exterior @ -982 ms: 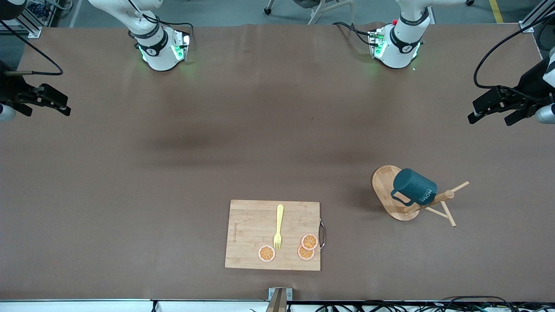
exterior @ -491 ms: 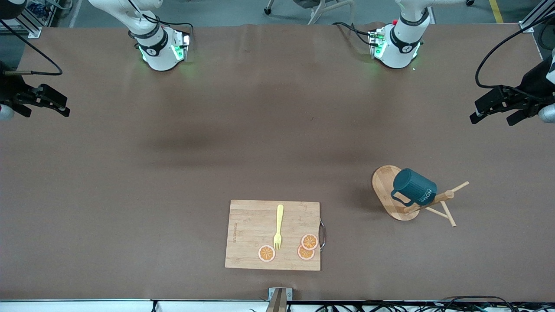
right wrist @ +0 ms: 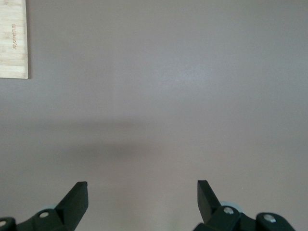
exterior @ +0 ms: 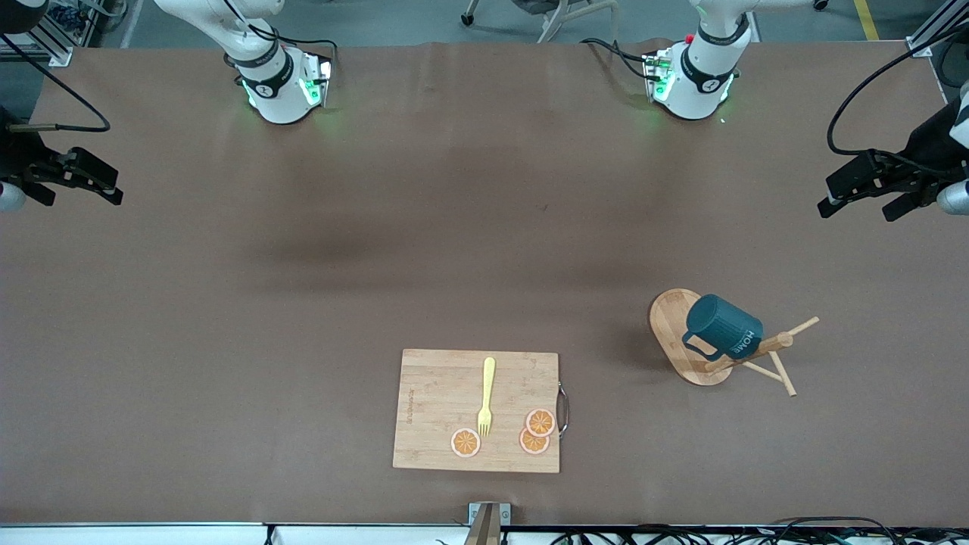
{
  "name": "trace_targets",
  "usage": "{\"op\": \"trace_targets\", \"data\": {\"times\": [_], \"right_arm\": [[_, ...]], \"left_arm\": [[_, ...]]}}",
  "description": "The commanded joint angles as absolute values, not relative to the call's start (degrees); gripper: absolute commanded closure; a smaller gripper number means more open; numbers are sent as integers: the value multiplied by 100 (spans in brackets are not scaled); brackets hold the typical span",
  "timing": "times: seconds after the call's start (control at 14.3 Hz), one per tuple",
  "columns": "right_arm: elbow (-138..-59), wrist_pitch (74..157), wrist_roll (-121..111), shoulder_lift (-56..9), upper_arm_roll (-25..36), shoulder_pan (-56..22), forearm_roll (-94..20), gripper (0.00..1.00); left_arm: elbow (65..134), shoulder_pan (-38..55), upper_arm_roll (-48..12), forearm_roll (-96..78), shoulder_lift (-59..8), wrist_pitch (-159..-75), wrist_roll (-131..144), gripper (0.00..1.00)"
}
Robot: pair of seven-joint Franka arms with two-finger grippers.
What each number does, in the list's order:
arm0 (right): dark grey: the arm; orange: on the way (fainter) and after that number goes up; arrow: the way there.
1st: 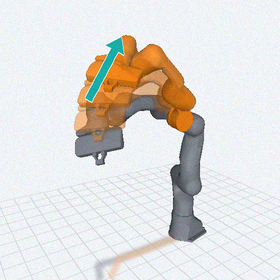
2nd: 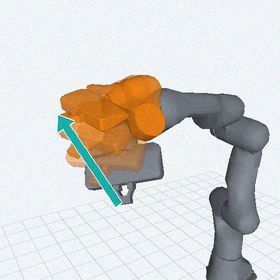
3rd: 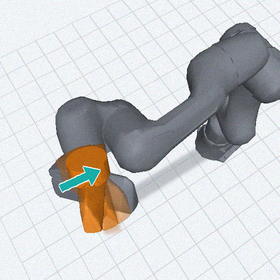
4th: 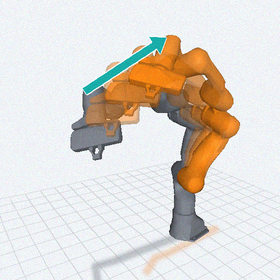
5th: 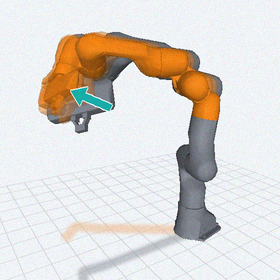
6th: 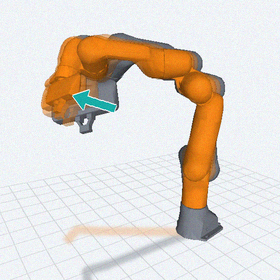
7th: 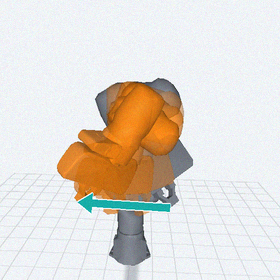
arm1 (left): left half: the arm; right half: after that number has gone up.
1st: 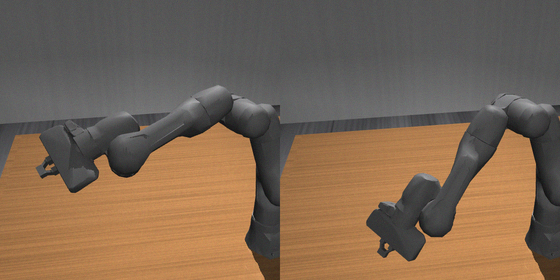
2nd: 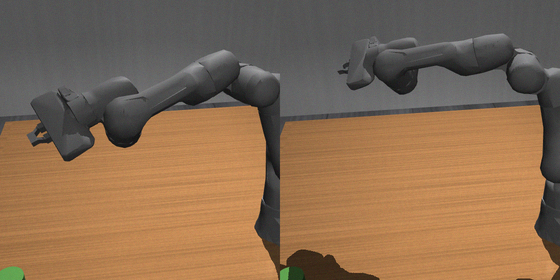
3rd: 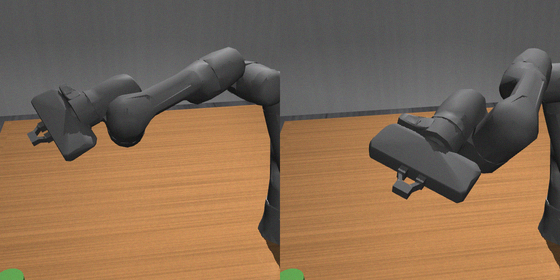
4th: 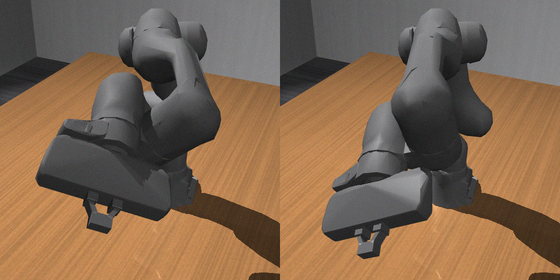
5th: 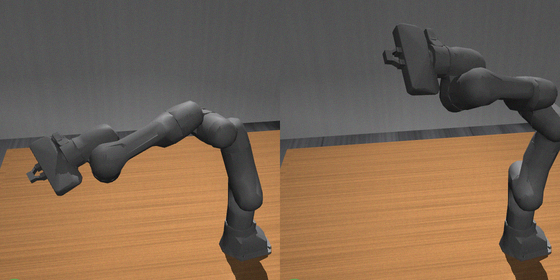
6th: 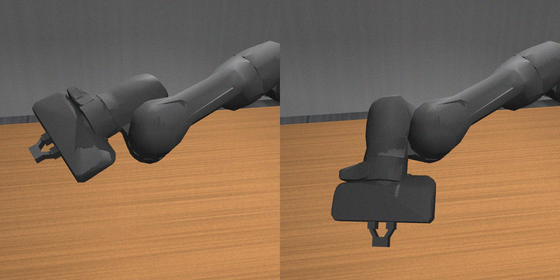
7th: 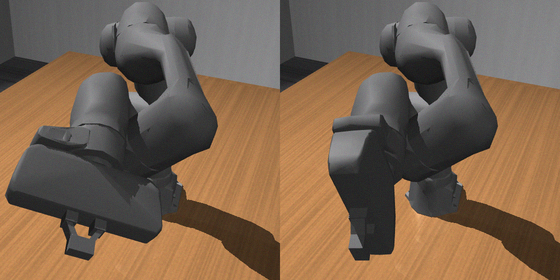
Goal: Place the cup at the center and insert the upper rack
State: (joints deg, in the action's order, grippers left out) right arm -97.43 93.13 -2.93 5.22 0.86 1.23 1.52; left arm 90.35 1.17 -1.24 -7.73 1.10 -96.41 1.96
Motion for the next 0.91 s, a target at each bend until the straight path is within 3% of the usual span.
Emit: {"op": "trace_targets", "data": {"times": [0.0, 0.84], "right_arm": [[-9905, 9404, -264, 668, 44, 150, 105, 0], [-9905, 9553, -281, 764, 27, 141, 97, 0]], "left_arm": [[9062, 79, -202, -485, 167, -9747, 97, 0], [9062, 105, -281, -483, 132, -9888, 114, 0]]}}
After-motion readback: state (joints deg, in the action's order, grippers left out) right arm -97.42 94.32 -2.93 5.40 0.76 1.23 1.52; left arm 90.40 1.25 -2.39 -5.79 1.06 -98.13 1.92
